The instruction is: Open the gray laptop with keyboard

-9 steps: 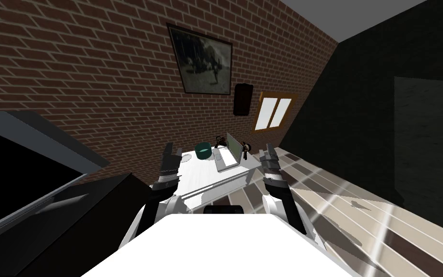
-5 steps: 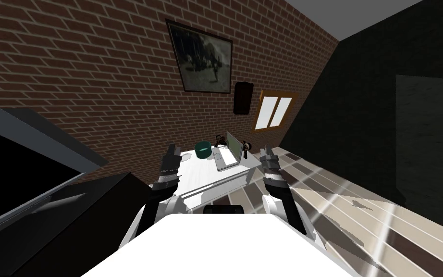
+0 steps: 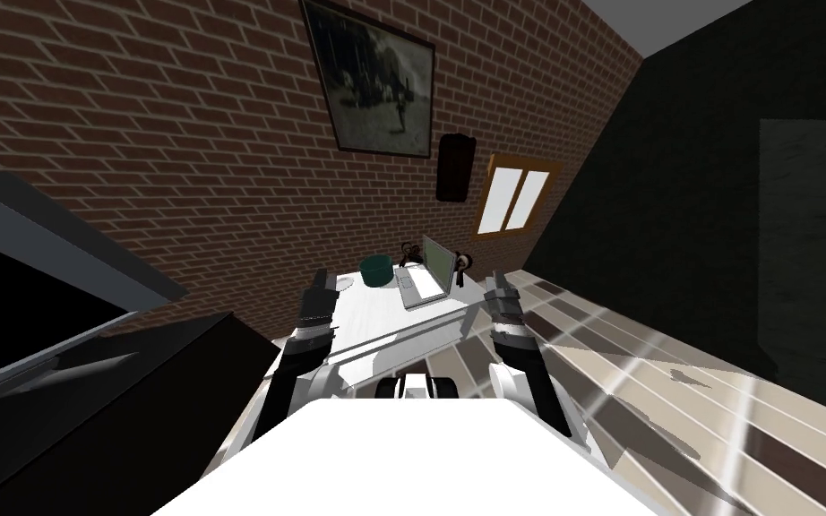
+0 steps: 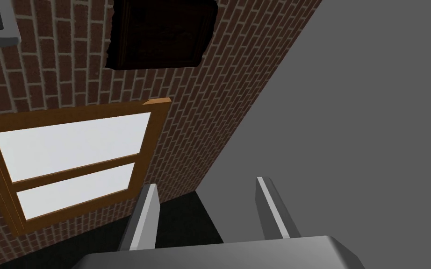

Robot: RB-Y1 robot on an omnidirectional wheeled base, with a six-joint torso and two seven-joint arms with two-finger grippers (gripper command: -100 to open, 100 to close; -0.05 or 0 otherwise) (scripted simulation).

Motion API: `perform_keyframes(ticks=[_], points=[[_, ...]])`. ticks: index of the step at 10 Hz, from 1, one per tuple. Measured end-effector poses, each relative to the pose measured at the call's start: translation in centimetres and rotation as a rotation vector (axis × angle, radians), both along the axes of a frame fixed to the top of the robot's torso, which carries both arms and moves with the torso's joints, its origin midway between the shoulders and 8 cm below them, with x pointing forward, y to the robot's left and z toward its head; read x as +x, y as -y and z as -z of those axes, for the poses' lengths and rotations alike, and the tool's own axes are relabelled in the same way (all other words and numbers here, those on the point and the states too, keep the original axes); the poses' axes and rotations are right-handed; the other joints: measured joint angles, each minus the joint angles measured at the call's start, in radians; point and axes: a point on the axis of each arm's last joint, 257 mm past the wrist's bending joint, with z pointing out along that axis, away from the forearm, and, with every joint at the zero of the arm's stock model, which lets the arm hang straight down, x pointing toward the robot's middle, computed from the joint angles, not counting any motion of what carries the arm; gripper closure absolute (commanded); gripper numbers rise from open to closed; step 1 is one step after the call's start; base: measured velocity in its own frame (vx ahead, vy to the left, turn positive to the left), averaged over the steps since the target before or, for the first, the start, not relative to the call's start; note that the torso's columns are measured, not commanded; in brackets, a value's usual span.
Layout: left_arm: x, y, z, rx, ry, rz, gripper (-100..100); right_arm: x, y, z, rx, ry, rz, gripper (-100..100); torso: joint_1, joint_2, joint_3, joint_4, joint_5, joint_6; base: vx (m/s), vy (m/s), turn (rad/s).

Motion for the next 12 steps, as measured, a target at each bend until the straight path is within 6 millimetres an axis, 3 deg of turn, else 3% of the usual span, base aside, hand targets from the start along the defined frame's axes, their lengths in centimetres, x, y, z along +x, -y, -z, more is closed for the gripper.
perform_keyframes(ticks=[1,3,6,12], points=[[0.0,0.0,0.0,0.0,0.0,0.0,0,0.0,0.0,0.0,0.0,0.0,0.0,-100,0.0,0.074,-0.148,0.074,0.0,0.0,0.005,0.001,0.046],[0.0,0.0,0.0,0.0,-0.001,0.0,0,0.1,-0.1,0.5,-0.054,-0.025,-0.007,-100,0.0,0.117,-0.236,0.117,0.0,0.0,0.0,0.0,0.062],[0.0,0.0,0.0,0.0,-0.001,0.0,0,0.4,0.1,2.0,-0.17,-0.083,-0.002,-100,0.0,0.12,-0.242,0.121,0.0,0.0,0.001,-0.001,0.101],[0.0,0.0,0.0,0.0,-0.001,0.0,0,0.7,2.8,6.1,-0.46,-0.247,0.075,-100,0.0,0.12,-0.242,0.121,0.0,0.0,0.003,-0.001,0.146]])
